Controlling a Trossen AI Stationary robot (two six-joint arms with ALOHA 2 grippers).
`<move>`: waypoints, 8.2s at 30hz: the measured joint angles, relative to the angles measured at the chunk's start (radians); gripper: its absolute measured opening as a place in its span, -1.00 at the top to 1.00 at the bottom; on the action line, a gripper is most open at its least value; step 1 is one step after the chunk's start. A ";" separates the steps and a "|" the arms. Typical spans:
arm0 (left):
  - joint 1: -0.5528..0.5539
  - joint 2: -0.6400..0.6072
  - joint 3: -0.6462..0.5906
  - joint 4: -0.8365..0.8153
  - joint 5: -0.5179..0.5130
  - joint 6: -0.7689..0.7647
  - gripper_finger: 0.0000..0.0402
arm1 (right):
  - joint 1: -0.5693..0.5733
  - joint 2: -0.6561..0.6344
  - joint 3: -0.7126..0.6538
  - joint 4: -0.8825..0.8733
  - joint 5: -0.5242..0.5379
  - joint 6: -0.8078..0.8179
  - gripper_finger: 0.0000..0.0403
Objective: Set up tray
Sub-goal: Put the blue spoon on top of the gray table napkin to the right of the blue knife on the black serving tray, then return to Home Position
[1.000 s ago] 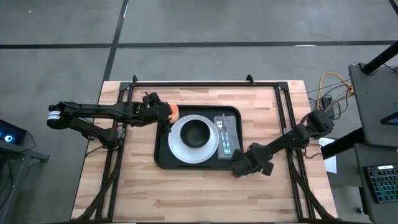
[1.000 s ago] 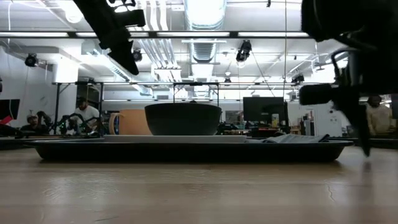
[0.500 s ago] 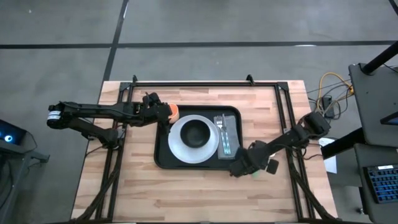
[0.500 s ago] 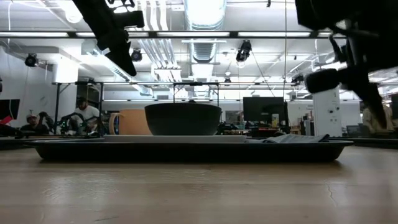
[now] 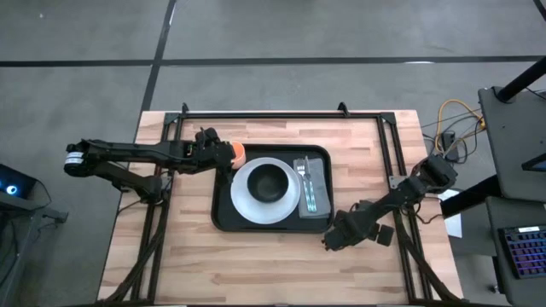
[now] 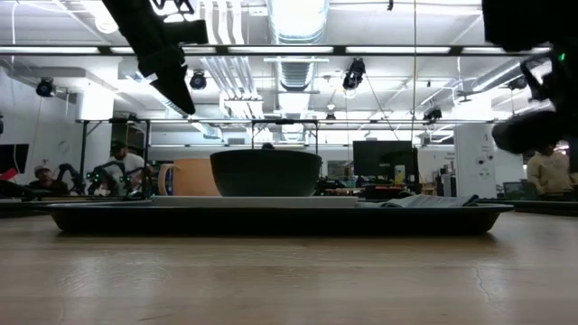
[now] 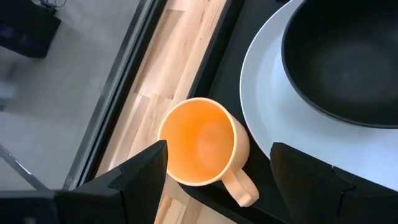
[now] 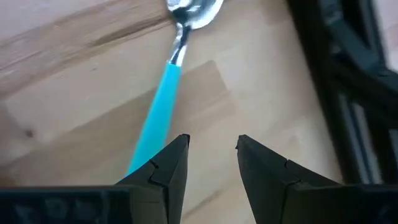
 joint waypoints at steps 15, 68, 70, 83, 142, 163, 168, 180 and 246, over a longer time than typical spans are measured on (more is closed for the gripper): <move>0.000 0.000 -0.001 -0.014 0.000 0.002 -0.30 | 0.011 0.000 -0.139 0.112 -0.052 0.002 0.37; 0.000 0.000 0.003 -0.014 0.000 0.008 -0.30 | -0.072 -0.034 -0.212 0.117 0.375 -0.120 0.40; 0.000 0.000 0.003 -0.014 0.000 0.019 -0.30 | -0.072 -0.047 -0.152 0.058 0.378 -0.123 0.43; 0.000 0.000 0.003 -0.013 0.000 0.019 -0.30 | -0.089 0.011 0.132 -0.077 0.411 -0.095 0.58; 0.000 0.000 0.000 -0.066 0.058 0.064 -0.30 | -0.221 -0.143 0.137 -0.091 0.535 -0.553 0.87; 0.000 0.000 0.007 -0.111 0.236 0.033 -0.30 | -0.567 -0.118 0.008 0.394 0.554 -1.153 0.88; 0.000 0.000 0.006 -0.101 0.235 -0.008 -0.30 | -0.565 -0.083 -0.044 0.486 0.549 -1.114 0.88; 0.000 0.000 0.007 -0.096 0.229 -0.023 -0.30 | -0.557 0.052 -0.028 0.583 0.496 -1.111 0.88; 0.000 -0.663 -0.165 0.251 0.846 -0.002 -0.30 | 0.551 -0.987 -0.300 0.580 0.950 -1.749 0.41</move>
